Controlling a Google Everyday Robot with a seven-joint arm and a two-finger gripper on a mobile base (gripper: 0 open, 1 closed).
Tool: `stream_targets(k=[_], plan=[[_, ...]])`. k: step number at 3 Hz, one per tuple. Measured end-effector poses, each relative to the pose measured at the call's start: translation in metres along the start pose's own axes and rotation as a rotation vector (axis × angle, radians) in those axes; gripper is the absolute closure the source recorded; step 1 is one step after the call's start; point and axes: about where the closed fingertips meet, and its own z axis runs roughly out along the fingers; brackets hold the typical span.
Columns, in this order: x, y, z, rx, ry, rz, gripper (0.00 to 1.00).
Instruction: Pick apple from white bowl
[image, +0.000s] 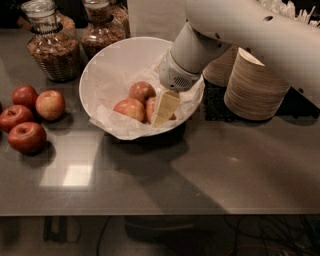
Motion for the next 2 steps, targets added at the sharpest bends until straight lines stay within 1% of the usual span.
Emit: stream_targets(k=[2], plan=[[0.009, -0.002, 0.026, -0.058, 0.012, 0.035, 0.0]])
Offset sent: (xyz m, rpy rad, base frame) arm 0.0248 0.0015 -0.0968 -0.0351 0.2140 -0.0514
